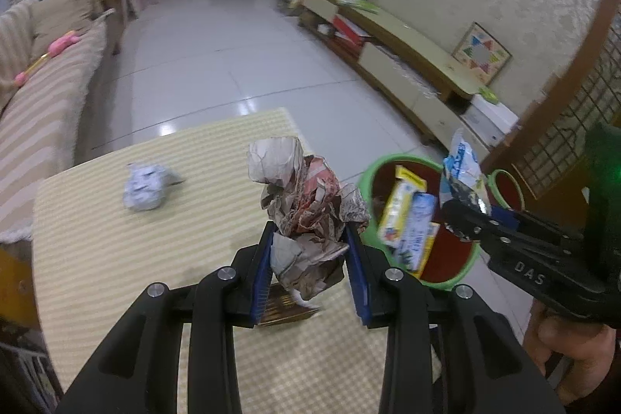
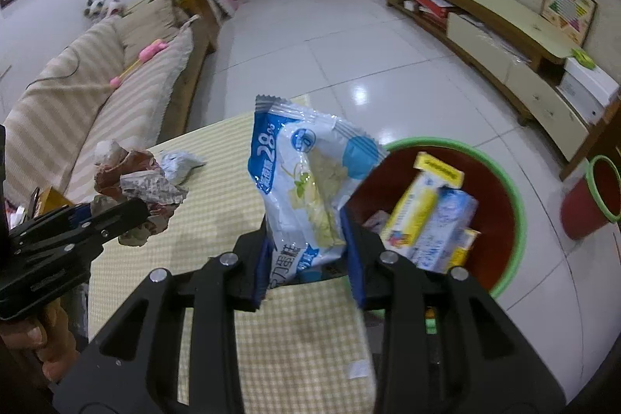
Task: Collect trash
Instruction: 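Carry the crumpled paper and blue-white bag over the bin, then open both tools over the bin to drop the paper and bag, then move both open tools back over the table toward the foil and brown package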
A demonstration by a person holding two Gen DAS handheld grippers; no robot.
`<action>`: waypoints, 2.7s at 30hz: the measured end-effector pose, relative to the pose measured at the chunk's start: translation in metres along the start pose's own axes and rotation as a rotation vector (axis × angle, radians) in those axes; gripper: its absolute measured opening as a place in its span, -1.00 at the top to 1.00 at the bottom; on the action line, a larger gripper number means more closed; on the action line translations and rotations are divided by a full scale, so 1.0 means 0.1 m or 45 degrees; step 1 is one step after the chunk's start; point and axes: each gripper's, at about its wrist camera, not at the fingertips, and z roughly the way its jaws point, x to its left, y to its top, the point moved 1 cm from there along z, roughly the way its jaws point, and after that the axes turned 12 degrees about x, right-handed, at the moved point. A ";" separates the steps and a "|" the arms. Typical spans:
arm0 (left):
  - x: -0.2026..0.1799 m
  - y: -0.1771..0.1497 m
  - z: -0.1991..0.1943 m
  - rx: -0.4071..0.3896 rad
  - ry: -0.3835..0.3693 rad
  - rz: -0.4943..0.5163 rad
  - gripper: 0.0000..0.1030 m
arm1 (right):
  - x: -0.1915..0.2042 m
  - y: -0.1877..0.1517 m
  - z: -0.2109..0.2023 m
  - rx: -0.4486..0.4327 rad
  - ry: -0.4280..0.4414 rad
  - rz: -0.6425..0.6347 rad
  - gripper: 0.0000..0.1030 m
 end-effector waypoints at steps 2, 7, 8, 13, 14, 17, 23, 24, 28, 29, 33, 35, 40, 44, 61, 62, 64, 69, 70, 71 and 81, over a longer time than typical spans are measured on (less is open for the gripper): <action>-0.13 0.04 0.05 0.007 -0.020 0.023 0.37 | -0.13 0.00 -0.02 -0.005 -0.012 0.022 0.38; -0.45 0.16 0.24 0.036 -0.079 0.073 0.37 | -0.46 -0.01 -0.05 -0.008 -0.045 0.083 0.38; -0.50 0.18 0.28 0.042 -0.087 0.082 0.37 | -0.53 -0.02 -0.05 -0.007 -0.053 0.097 0.38; -0.72 0.24 0.43 0.067 -0.120 0.124 0.37 | -0.74 -0.06 -0.03 0.005 -0.071 0.144 0.38; -0.76 0.25 0.47 0.074 -0.126 0.131 0.37 | -0.77 -0.06 -0.02 0.008 -0.074 0.152 0.38; -0.87 0.30 0.57 0.095 -0.145 0.147 0.36 | -0.88 -0.08 -0.01 0.013 -0.079 0.175 0.38; -1.04 0.34 0.77 0.133 -0.177 0.173 0.34 | -1.01 -0.10 0.06 0.032 -0.086 0.208 0.38; -1.06 0.33 0.81 0.143 -0.179 0.175 0.33 | -1.03 -0.11 0.08 0.038 -0.087 0.213 0.37; -1.15 0.35 0.92 0.170 -0.173 0.187 0.21 | -1.11 -0.12 0.14 0.063 -0.090 0.227 0.37; -1.17 0.36 0.94 0.174 -0.174 0.189 0.21 | -1.12 -0.12 0.15 0.066 -0.090 0.232 0.37; -1.21 0.38 0.96 0.175 -0.183 0.196 -0.11 | -1.14 -0.13 0.17 0.078 -0.085 0.238 0.25; -1.17 0.40 0.94 0.158 -0.186 0.188 -0.60 | -1.14 -0.13 0.17 0.068 -0.098 0.241 -0.10; -1.10 0.42 0.85 0.112 -0.201 0.152 -0.84 | -1.09 -0.13 0.14 0.049 -0.112 0.231 -0.67; -1.00 0.40 0.74 0.088 -0.183 0.116 -0.84 | -1.04 -0.12 0.11 0.039 -0.110 0.223 -0.76; 0.21 0.02 -0.01 -0.018 -0.035 -0.105 -0.84 | 0.05 -0.15 0.11 0.048 -0.030 0.015 -0.86; 0.30 -0.03 -0.04 -0.020 -0.030 -0.125 -0.84 | 0.16 -0.17 0.13 0.056 -0.023 -0.008 -0.86; 0.48 -0.12 -0.13 -0.028 -0.016 -0.160 -0.84 | 0.33 -0.21 0.17 0.070 -0.016 -0.045 -0.86; 0.94 -0.34 -0.32 -0.046 0.017 -0.237 -0.84 | 0.79 -0.36 0.31 0.122 0.001 -0.149 -0.86; 0.99 -0.37 -0.33 -0.049 0.021 -0.247 -0.84 | 0.85 -0.39 0.33 0.131 0.003 -0.166 -0.86; 1.06 -0.41 -0.37 -0.053 0.026 -0.261 -0.84 | 0.93 -0.43 0.36 0.143 0.003 -0.187 -0.86; 1.49 -0.59 -0.42 -0.060 0.047 -0.324 -0.84 | 1.36 -0.67 0.67 0.249 -0.036 -0.344 -0.86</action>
